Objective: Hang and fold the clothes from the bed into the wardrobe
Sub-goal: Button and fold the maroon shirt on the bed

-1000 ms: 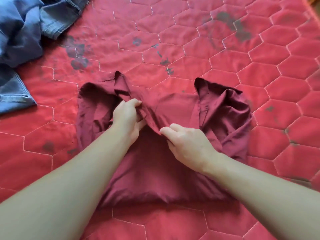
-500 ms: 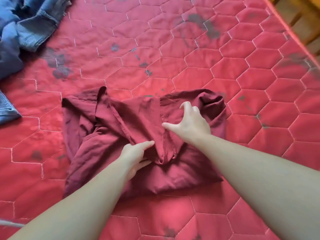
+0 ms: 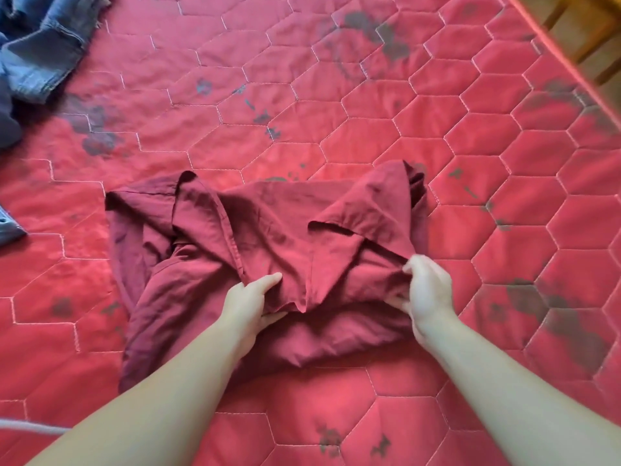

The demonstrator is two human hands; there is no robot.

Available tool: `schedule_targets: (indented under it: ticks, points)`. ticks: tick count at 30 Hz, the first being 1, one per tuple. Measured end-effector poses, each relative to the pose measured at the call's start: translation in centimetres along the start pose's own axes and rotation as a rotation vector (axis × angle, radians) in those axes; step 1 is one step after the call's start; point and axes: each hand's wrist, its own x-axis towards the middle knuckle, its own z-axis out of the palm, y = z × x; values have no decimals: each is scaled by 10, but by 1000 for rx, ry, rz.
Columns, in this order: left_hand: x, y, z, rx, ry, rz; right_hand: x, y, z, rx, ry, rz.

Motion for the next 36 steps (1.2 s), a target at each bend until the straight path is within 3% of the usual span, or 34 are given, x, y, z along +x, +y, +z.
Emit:
schedule_targets:
  ticks: [3,5,7,9,11,12,14,16,20,23,25,27,29,33,36]
  points:
    - [0,-1,-1,-95,63,11,-1,11,-33,-141,-145,285]
    - [0,-2,-2,-130,97,43,7,5,-41,-276,-159,232]
    - [-5,-4,1,-46,110,99,18,-4,-40,-533,-53,-75]
    - [-9,-6,7,90,154,176,21,-17,-28,-807,-10,-541]
    - [-14,-6,11,180,198,271,16,-25,-11,-1106,-120,-881]
    - [-16,-6,11,208,210,302,15,-27,-1,-1268,-191,-921]
    - [-18,-9,10,241,210,313,20,-26,14,-1437,-290,-806]
    - [-17,-15,10,251,169,278,27,-26,17,-1303,-265,-675]
    - [-17,-20,8,172,114,250,24,-38,-4,-457,3,-545]
    - [-19,-21,10,12,109,217,5,-38,-41,119,126,-205]
    - [-22,-21,14,-84,34,115,-8,-18,-70,75,25,84]
    - [-25,-21,19,-129,-62,-7,-18,11,-93,-236,-152,259]
    - [-25,-19,24,-92,-112,-88,-14,22,-104,-400,-143,259]
    - [-23,-21,30,35,-102,-137,3,4,-101,-208,-85,243]
    - [-28,-22,36,139,-76,-145,10,-4,-89,-355,-86,168]
